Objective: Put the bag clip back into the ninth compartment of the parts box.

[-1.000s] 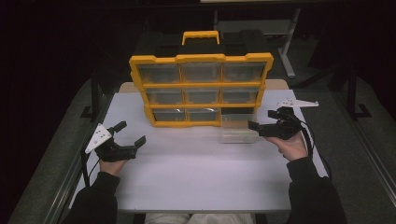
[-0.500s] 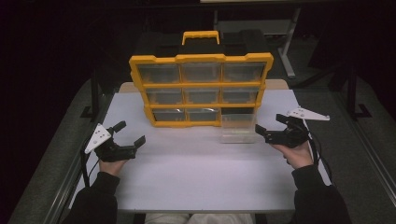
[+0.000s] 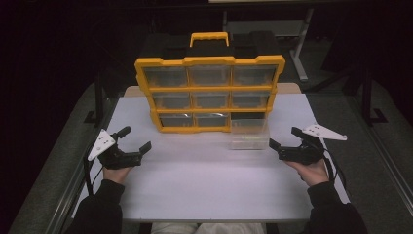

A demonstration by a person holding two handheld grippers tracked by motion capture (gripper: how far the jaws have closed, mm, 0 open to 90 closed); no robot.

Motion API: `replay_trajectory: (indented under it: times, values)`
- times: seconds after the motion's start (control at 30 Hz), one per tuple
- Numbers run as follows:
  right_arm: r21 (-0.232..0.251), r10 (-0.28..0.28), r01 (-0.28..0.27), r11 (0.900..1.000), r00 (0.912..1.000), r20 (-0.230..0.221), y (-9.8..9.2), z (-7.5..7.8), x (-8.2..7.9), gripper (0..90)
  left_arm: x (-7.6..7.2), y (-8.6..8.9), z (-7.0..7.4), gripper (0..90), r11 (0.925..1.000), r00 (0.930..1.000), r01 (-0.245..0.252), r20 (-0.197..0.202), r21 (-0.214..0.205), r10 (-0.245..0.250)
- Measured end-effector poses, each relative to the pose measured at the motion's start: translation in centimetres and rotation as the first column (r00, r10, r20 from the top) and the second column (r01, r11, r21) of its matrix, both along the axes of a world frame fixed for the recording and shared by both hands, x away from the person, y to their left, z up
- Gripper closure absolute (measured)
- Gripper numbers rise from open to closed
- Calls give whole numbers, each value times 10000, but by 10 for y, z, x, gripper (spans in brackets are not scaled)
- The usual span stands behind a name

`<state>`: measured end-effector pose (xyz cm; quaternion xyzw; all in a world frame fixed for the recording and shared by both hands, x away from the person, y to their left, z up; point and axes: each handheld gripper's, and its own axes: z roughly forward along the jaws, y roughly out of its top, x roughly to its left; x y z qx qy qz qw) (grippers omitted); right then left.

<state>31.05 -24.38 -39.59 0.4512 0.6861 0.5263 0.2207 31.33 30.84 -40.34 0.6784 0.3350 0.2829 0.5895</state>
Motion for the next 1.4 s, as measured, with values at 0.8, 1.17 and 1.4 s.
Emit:
replay_trajectory:
  times: [0.8,1.17,1.4]
  values:
    - [-191,228,-217,9996,9981,572,8,-25,-23,0,-1,-1,0,4,10000,10000,53,-35,21,-53]
    - [-261,142,-113,9996,9934,1135,11,-27,-33,0,0,-1,-1,4,9999,9999,97,-70,45,-97]
    - [-355,110,-70,9993,9934,1139,11,-28,-33,0,0,-1,-1,4,9999,9999,101,-85,32,-101]
